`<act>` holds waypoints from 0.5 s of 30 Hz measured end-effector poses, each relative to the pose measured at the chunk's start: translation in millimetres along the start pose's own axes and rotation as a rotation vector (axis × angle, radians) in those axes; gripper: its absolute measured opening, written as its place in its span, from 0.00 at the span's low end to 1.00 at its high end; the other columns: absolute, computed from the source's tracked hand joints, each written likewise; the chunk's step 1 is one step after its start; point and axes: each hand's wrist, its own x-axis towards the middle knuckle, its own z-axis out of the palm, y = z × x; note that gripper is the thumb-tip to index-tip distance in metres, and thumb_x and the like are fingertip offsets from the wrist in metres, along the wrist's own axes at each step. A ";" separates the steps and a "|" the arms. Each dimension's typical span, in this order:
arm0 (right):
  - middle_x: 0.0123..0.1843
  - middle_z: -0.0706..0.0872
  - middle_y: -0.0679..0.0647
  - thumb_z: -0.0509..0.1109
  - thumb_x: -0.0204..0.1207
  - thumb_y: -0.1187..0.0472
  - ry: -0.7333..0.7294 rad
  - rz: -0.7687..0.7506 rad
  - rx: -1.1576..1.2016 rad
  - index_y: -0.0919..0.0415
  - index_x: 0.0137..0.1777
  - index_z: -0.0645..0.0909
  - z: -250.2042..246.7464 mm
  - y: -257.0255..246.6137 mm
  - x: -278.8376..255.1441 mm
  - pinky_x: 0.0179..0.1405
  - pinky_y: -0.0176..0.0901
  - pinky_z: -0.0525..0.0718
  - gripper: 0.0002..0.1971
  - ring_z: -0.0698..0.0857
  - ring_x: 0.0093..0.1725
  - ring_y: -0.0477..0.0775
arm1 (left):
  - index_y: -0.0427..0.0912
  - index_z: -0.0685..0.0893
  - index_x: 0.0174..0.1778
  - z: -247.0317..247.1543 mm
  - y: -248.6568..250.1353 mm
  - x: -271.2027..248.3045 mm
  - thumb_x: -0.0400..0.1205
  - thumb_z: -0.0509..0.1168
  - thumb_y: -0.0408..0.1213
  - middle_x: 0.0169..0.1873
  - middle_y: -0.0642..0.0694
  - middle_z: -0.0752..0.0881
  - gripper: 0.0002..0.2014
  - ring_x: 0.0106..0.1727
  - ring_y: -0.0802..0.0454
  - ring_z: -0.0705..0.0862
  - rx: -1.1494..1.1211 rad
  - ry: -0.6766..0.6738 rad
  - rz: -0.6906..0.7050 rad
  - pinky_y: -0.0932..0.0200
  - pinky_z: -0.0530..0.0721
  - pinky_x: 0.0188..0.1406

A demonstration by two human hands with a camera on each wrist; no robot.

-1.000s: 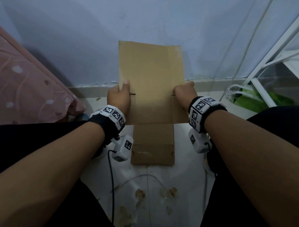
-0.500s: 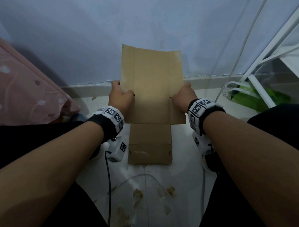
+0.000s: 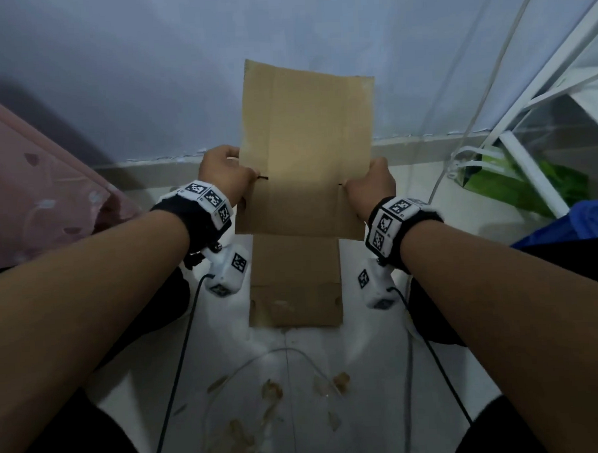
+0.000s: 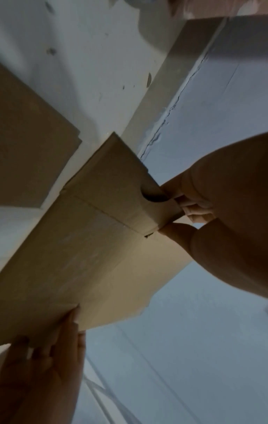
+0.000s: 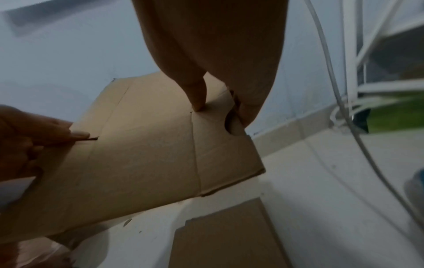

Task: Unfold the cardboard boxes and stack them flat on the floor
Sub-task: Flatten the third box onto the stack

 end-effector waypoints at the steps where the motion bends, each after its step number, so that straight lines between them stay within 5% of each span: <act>1: 0.45 0.79 0.50 0.68 0.80 0.63 -0.007 0.021 0.024 0.60 0.65 0.71 11.3 10.1 3.4 0.47 0.50 0.85 0.16 0.84 0.48 0.59 | 0.45 0.88 0.51 3.3 -12.3 5.7 0.74 0.77 0.30 0.44 0.49 0.92 0.12 0.48 0.50 0.91 0.045 0.010 -0.001 0.53 0.90 0.55; 5: 0.41 0.77 0.44 0.69 0.80 0.62 -0.045 0.033 0.041 0.56 0.60 0.71 43.0 50.1 6.3 0.29 0.38 0.75 0.12 0.78 0.37 0.44 | 0.43 0.91 0.48 10.7 -63.1 13.3 0.71 0.80 0.35 0.43 0.47 0.92 0.11 0.47 0.47 0.90 0.221 0.016 -0.057 0.51 0.90 0.54; 8: 0.42 0.78 0.45 0.71 0.80 0.63 -0.073 0.071 0.022 0.56 0.59 0.71 71.3 83.7 13.2 0.26 0.33 0.70 0.13 0.77 0.36 0.40 | 0.42 0.92 0.50 24.9 -100.5 20.8 0.72 0.80 0.36 0.45 0.45 0.92 0.11 0.49 0.45 0.90 0.321 -0.016 -0.130 0.50 0.89 0.56; 15: 0.51 0.84 0.55 0.69 0.80 0.62 -0.168 0.157 -0.083 0.58 0.68 0.72 109.0 155.5 21.6 0.30 0.39 0.75 0.18 0.82 0.42 0.54 | 0.42 0.90 0.56 69.7 -177.8 19.1 0.78 0.74 0.34 0.48 0.45 0.90 0.11 0.50 0.45 0.86 0.384 -0.083 -0.235 0.57 0.82 0.50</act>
